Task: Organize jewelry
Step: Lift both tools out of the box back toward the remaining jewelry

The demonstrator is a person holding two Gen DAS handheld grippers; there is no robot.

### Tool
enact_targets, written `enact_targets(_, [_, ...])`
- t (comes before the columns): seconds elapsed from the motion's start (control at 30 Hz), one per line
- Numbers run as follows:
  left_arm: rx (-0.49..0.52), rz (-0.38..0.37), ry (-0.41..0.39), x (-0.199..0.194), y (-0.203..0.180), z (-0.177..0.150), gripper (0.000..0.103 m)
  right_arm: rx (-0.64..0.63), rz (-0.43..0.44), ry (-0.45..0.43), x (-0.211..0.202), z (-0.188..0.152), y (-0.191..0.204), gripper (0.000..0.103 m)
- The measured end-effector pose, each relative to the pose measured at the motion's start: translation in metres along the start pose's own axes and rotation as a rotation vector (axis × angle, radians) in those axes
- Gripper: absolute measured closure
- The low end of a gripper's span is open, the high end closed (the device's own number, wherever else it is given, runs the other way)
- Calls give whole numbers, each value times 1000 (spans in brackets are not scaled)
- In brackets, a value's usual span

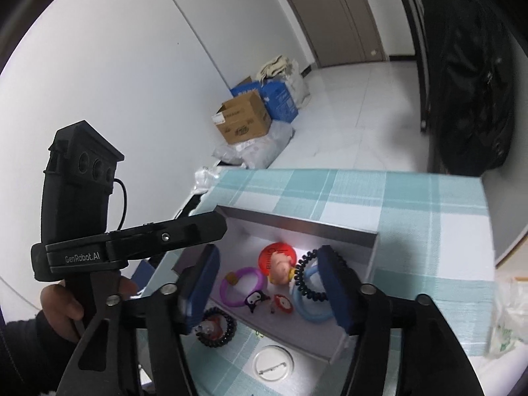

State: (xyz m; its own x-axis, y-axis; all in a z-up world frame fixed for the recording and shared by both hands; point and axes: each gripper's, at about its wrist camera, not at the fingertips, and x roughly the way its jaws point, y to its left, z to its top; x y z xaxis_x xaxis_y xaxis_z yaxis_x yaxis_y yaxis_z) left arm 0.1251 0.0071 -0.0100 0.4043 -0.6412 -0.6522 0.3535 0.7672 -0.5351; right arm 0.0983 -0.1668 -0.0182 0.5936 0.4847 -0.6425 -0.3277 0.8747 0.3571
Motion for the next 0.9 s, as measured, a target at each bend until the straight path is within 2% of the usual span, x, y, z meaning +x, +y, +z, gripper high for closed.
enact_targets(0.1, [14, 47, -19, -5, -5, -4, 37, -21, -36, -28, -11, -4, 4, 29])
enact_targets(0.27, [14, 220, -87, -20, -10, -13, 37, -10, -66, -48, -21, -9, 7, 17])
enact_targets(0.43, [42, 360, -127, -31, -18, -24, 37, -35, -77, -84, -33, -10, 17, 11])
enact_targets(0.6, [94, 412, -142, -39, -31, -39, 37, -26, -73, -102, -43, -21, 22, 6])
enact_targets(0.9, [60, 468, -144, -49, -30, -64, 34, 10, -99, -93, -56, -49, 22, 1])
